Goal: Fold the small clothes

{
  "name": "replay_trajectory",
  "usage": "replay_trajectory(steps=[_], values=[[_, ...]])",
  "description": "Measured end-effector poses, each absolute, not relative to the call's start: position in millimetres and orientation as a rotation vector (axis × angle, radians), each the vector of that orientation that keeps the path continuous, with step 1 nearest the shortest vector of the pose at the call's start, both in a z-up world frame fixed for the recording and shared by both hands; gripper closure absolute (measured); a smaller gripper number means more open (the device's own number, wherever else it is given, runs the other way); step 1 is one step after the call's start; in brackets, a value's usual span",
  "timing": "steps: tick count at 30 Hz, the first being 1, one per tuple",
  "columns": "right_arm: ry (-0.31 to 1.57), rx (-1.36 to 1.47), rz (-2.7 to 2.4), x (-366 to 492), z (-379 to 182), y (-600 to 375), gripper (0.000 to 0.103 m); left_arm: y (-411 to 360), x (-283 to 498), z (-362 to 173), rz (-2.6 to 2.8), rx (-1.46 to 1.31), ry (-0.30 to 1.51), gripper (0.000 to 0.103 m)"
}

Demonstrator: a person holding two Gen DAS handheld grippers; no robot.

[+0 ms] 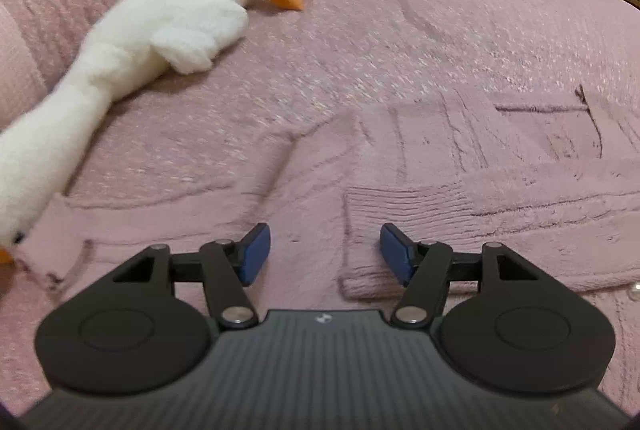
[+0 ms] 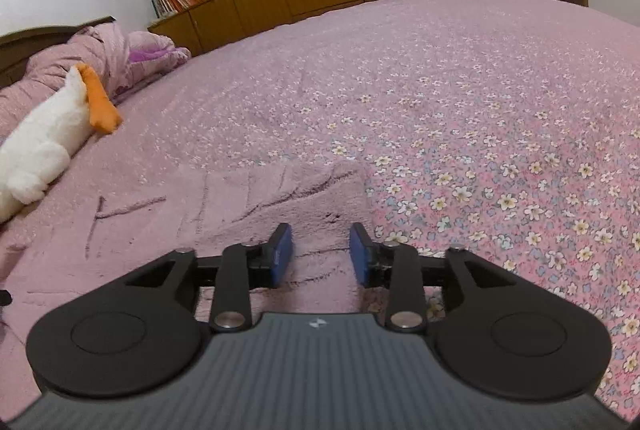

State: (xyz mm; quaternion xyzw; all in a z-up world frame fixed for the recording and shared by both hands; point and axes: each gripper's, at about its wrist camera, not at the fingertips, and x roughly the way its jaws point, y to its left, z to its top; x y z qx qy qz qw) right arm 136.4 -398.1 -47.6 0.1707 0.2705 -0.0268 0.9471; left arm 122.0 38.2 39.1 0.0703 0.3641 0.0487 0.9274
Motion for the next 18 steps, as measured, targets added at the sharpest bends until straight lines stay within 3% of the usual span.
replay_trajectory(steps=[2,3,18], values=[[0.544,0.364,-0.053,130,-44,-398,0.033,42,114,53,0.101,0.170,0.723,0.040],[0.547,0.366,-0.071,125,-40,-397,0.030,44,110,60,0.102,0.179,0.716,0.040],[0.537,0.335,0.017,27,20,-346,0.025,153,75,146,0.250,0.151,0.644,0.040]])
